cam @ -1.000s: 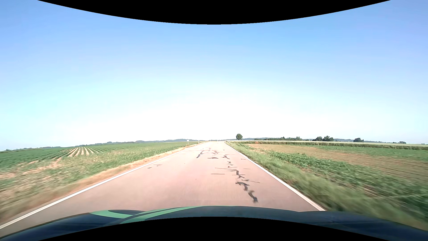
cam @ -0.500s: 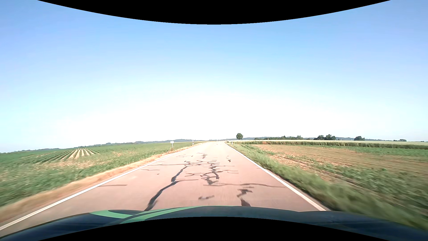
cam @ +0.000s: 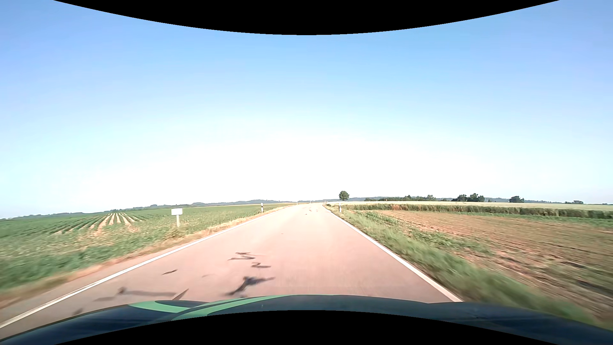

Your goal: Follow the waypoints while adhering to traffic rules and regulations

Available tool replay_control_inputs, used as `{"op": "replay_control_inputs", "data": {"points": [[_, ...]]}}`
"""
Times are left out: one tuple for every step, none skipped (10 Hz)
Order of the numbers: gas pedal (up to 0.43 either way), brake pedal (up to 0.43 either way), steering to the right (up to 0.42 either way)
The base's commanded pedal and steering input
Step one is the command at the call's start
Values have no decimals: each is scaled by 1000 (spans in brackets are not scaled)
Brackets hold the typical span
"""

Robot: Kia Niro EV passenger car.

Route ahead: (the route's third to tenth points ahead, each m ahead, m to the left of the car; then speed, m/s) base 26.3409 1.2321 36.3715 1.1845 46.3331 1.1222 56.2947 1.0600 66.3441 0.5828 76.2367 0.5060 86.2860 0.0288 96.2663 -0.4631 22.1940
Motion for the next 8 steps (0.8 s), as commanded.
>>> {"op": "replay_control_inputs", "data": {"points": [[240, 0, 1], [240, 0, 1], [240, 0, 1], [240, 0, 1], [240, 0, 1], [240, 0, 1], [240, 0, 1], [240, 0, 1]]}}
